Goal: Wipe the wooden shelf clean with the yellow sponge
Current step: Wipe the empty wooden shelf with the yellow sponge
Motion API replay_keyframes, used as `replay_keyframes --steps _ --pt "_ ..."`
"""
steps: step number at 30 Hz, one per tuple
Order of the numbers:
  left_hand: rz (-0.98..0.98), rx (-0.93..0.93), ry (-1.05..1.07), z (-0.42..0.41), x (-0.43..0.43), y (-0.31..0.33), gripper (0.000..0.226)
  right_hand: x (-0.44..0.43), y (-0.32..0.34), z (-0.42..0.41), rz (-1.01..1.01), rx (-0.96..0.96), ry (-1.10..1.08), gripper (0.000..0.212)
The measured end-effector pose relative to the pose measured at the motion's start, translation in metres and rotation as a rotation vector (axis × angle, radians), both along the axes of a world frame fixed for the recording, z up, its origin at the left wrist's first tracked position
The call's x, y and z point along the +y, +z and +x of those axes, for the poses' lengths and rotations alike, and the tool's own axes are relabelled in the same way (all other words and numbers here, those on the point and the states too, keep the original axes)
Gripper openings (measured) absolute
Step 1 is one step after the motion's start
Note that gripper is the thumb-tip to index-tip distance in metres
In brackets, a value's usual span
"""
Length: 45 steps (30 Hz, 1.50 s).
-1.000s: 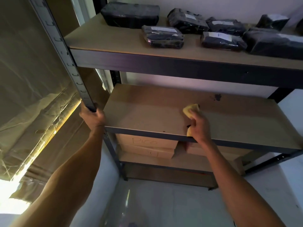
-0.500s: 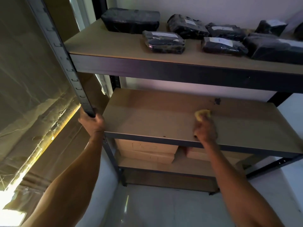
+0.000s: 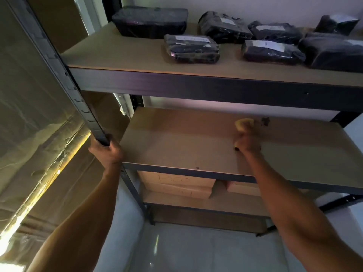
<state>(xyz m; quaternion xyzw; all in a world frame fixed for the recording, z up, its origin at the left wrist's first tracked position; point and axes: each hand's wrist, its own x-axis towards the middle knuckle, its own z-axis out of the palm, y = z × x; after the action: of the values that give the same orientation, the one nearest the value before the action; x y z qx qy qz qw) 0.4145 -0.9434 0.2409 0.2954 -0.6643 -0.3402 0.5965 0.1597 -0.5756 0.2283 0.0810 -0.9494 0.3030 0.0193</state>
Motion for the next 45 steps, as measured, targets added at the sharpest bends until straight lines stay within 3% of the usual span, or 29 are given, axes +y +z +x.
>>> replay_keyframes --steps 2,5,6,8,11,12,14,16,18,20,22,25,26,29,33,35,37,39,40,43,45 --pt "0.005 -0.007 0.006 -0.001 0.001 0.0 0.027 -0.042 -0.005 0.032 -0.081 0.09 0.305 0.053" --pt "-0.018 -0.001 -0.007 0.002 0.0 0.001 0.027 -0.076 -0.007 0.042 -0.129 0.038 0.621 0.059" --pt "-0.022 -0.004 -0.008 0.003 -0.001 0.001 0.027 -0.077 -0.008 0.03 -0.185 0.077 0.609 0.066" --pt "-0.015 -0.014 -0.013 0.003 -0.002 0.001 0.027 -0.066 -0.004 -0.002 -0.252 0.139 0.373 0.069" --pt "0.018 -0.006 -0.016 0.001 -0.004 -0.003 0.032 -0.049 -0.001 -0.038 -0.05 0.029 -0.017 0.052" --pt "0.024 -0.002 -0.017 0.0 -0.005 -0.004 0.033 -0.06 -0.001 -0.033 -0.031 0.018 -0.001 0.055" --pt "0.015 0.002 -0.022 0.0 -0.005 -0.004 0.032 -0.099 -0.007 -0.003 -0.085 0.041 0.247 0.066" --pt "0.008 -0.001 -0.033 0.0 -0.002 -0.002 0.028 -0.137 -0.011 0.037 -0.129 0.004 0.551 0.064" --pt "-0.003 -0.001 -0.032 0.003 0.0 0.0 0.027 -0.15 -0.001 0.055 -0.173 -0.052 0.709 0.062" --pt "-0.002 0.002 -0.033 0.003 -0.002 0.001 0.027 -0.142 -0.003 0.028 -0.254 0.035 0.622 0.071" --pt "0.011 0.015 -0.031 0.002 0.0 0.001 0.028 -0.121 -0.001 -0.012 -0.212 0.146 0.321 0.063" --pt "0.021 0.037 -0.028 0.0 0.002 0.001 0.029 -0.115 0.007 -0.028 -0.009 0.014 0.078 0.042" --pt "0.03 0.039 -0.027 -0.001 0.001 0.0 0.029 -0.126 0.008 -0.019 -0.021 -0.016 0.129 0.048" --pt "0.03 0.036 -0.029 0.0 0.0 -0.003 0.024 -0.17 0.002 0.033 -0.135 -0.034 0.586 0.069" --pt "-0.007 0.021 -0.027 0.001 0.006 0.004 0.019 -0.189 0.013 0.093 -0.137 -0.201 0.907 0.057" --pt "-0.002 0.025 -0.032 0.001 0.004 0.004 0.019 -0.179 0.014 0.066 -0.295 -0.076 0.802 0.07" --pt "0.002 0.026 -0.028 0.0 0.003 0.001 0.017 -0.157 0.02 0.016 -0.344 0.169 0.517 0.065" --pt "0.003 0.034 -0.024 0.0 0.005 0.001 0.016 -0.136 0.023 -0.014 -0.141 0.137 0.246 0.053" --pt "0.003 0.039 -0.019 0.0 0.006 0.002 0.016 -0.132 0.023 -0.014 -0.043 0.046 0.223 0.054" --pt "-0.005 0.039 -0.021 0.001 0.008 0.004 0.015 -0.15 0.003 0.027 -0.064 -0.049 0.51 0.067" --pt "0.001 0.027 -0.022 0.002 0.008 0.005 0.014 -0.162 0.003 0.073 -0.072 -0.086 0.778 0.059"
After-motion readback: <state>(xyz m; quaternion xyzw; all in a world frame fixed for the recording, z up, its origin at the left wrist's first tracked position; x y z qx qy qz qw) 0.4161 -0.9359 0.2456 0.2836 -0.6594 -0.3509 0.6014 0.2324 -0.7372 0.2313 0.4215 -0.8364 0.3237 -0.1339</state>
